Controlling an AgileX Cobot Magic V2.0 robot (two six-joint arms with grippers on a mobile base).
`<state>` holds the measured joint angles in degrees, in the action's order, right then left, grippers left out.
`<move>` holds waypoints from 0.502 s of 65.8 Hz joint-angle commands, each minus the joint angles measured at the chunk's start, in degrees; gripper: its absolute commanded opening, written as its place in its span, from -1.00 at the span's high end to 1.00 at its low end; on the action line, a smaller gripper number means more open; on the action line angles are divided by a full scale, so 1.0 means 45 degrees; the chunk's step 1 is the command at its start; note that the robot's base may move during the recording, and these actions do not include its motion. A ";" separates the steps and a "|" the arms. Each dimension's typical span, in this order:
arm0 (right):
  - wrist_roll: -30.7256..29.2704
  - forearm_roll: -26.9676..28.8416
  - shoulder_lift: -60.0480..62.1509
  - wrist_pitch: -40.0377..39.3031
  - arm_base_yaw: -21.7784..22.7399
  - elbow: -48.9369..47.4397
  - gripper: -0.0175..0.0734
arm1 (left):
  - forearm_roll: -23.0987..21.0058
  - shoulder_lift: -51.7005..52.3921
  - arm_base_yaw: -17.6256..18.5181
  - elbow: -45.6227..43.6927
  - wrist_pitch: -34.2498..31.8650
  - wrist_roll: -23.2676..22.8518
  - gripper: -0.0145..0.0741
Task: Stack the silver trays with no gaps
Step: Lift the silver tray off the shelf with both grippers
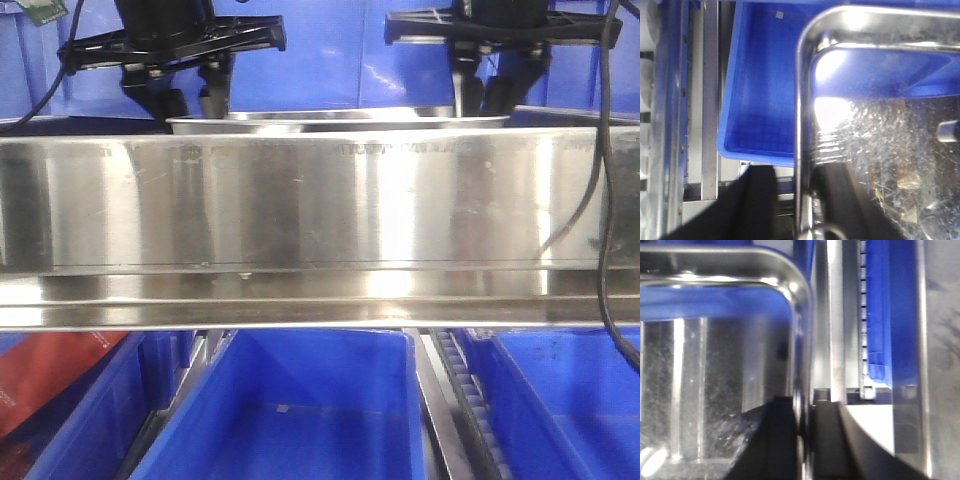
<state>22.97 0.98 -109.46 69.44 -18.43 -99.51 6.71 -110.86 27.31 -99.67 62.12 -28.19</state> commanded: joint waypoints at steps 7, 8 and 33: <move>-0.0087 0.0126 -0.0026 0.0116 -0.0002 -0.0069 0.79 | -0.0043 -0.0075 0.0026 -0.0006 0.0679 0.0037 0.70; -0.0087 0.0126 -0.0026 0.0116 -0.0002 -0.0069 0.79 | -0.0043 -0.0075 0.0026 -0.0006 0.0679 0.0037 0.70; 0.0850 -0.1393 0.1907 0.0116 -0.0317 -0.0069 0.79 | 0.0392 0.1841 0.0201 -0.0006 0.0726 -0.0909 0.70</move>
<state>25.07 0.00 -105.41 70.18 -18.96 -99.51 6.06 -106.80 27.53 -99.55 64.55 -30.34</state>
